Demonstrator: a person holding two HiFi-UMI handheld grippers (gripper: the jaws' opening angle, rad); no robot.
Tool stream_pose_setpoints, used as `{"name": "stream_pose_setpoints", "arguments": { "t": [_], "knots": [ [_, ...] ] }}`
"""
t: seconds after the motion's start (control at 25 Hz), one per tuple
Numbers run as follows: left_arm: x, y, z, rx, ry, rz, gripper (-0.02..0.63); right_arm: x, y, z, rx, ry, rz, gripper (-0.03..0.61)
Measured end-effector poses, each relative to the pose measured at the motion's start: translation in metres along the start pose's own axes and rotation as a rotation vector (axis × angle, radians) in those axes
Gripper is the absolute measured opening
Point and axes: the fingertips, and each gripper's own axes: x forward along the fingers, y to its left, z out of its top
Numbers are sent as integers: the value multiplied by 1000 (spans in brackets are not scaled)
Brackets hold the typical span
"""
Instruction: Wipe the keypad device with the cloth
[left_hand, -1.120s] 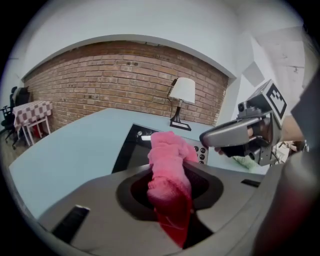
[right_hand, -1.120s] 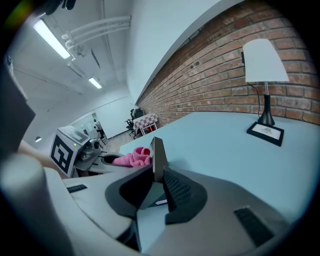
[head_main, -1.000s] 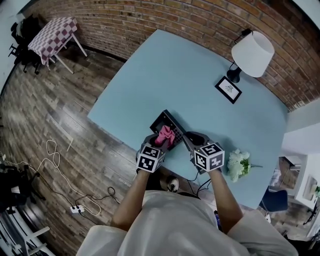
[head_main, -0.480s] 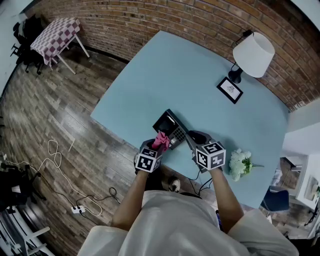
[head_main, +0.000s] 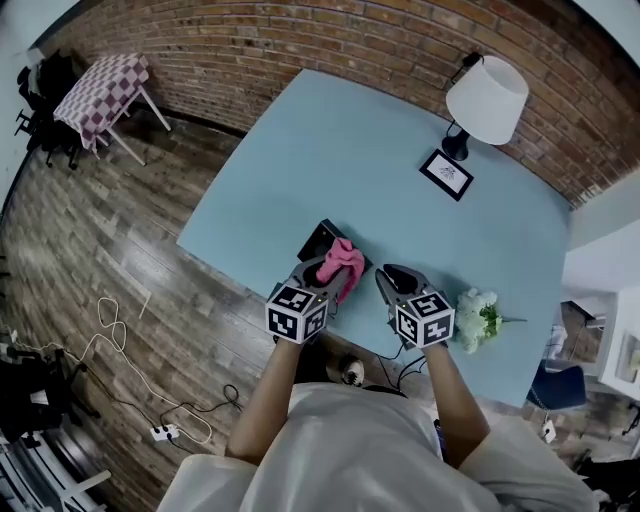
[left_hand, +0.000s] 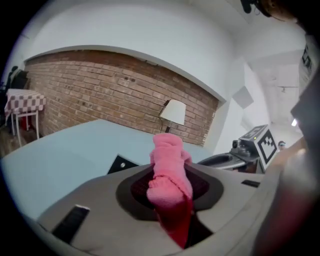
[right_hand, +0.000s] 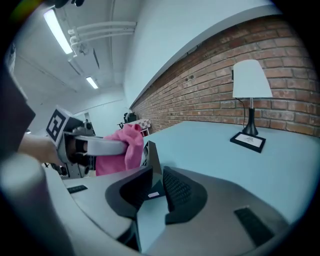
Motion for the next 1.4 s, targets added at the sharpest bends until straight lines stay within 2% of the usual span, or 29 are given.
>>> {"name": "stream_pose_setpoints", "arguments": {
  "t": [0.12,0.24,0.32,0.6,0.76,1.2,1.4],
  "knots": [
    [22,-12,3,90,37,-4,155,-11,-3,-14,10,25,-23,89],
    [37,-16,-15,163,102,14,155,-22,-5,-26,17,43,-43,89],
    [38,-15,-24,190,113,33,156,-27,-8,-32,16,56,-52,89],
    [33,-8,-48,188,143,51,156,-31,-17,-39,31,61,-80,89],
    [26,-2,-58,135,159,52,156,-26,-12,-35,24,59,-67,89],
    [5,20,-111,82,250,109,156,-14,-2,-28,12,48,-33,88],
    [-2,25,-124,87,293,132,156,-17,3,-22,0,37,-26,87]
  ]
}}
